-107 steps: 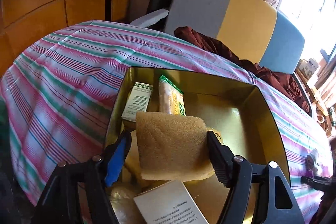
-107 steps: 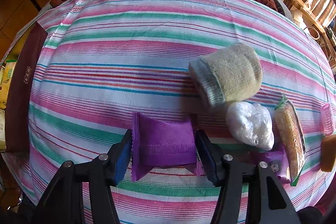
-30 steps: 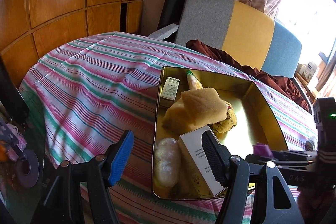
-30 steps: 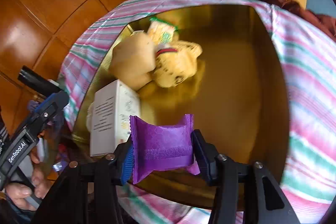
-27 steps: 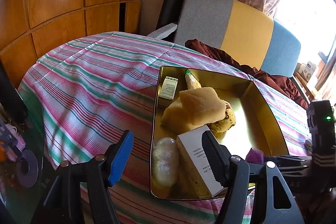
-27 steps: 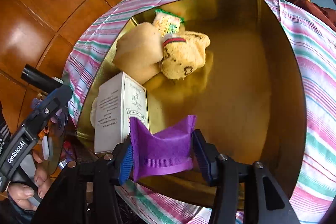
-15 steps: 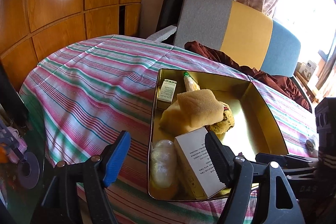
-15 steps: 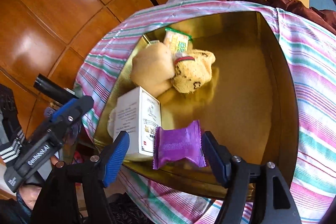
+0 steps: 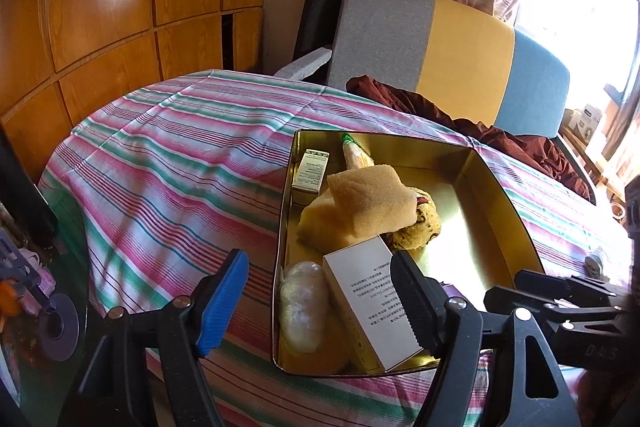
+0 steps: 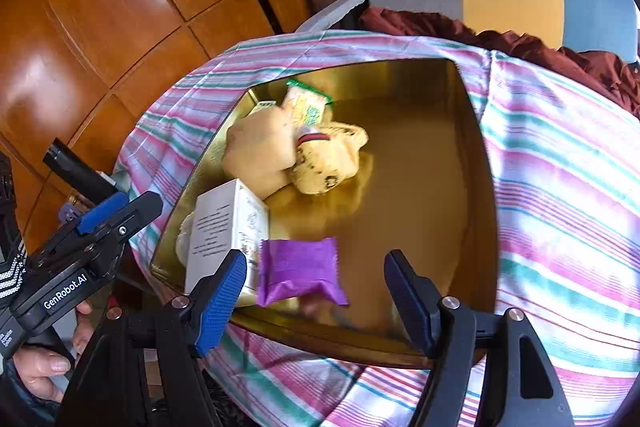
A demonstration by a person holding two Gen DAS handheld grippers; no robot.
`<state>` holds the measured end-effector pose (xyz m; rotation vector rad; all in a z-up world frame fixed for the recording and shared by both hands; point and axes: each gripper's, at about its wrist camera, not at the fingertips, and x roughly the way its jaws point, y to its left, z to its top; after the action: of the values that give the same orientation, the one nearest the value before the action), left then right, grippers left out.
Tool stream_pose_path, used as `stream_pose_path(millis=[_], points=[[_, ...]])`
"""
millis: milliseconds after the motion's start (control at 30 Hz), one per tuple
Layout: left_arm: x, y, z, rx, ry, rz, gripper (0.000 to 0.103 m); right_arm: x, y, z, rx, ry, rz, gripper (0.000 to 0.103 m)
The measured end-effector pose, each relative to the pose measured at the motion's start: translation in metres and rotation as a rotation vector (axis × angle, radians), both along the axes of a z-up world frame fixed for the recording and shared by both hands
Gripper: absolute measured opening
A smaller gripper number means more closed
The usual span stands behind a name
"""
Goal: Organize objects
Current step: 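Move both tools from the gold box back to the remaining items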
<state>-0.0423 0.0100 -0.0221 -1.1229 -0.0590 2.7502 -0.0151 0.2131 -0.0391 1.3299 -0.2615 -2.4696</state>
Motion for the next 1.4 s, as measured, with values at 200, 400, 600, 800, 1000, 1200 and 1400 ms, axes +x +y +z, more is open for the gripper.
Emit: stream_pose_path(millis=[200,400,600,800,1000,1200,1400], points=[[0.002,0.009,0.004,-0.011,0.007,-0.022,0.074,0.005,0.034,0.01,0.006,0.025,-0.076,0.072],[0.004,0.023,0.01,-0.024,0.019,-0.059,0.074,0.006,0.079,0.013,0.042,0.023,-0.166,0.072],[0.006,0.041,0.015,-0.04,0.035,-0.105,0.074,0.011,0.134,0.014,0.09,0.006,-0.281,0.072],[0.007,0.062,0.02,-0.053,0.046,-0.161,0.074,0.018,0.194,0.014,0.158,-0.017,-0.4,0.072],[0.01,0.091,0.025,-0.064,0.061,-0.243,0.077,0.031,0.272,0.018,0.218,-0.011,-0.58,0.072],[0.013,0.128,0.029,-0.079,0.066,-0.329,0.077,0.064,0.353,-0.003,0.104,-0.032,-0.896,0.072],[0.017,0.169,0.026,-0.093,0.049,-0.411,0.077,0.087,0.387,-0.008,-0.045,-0.036,-1.061,0.072]])
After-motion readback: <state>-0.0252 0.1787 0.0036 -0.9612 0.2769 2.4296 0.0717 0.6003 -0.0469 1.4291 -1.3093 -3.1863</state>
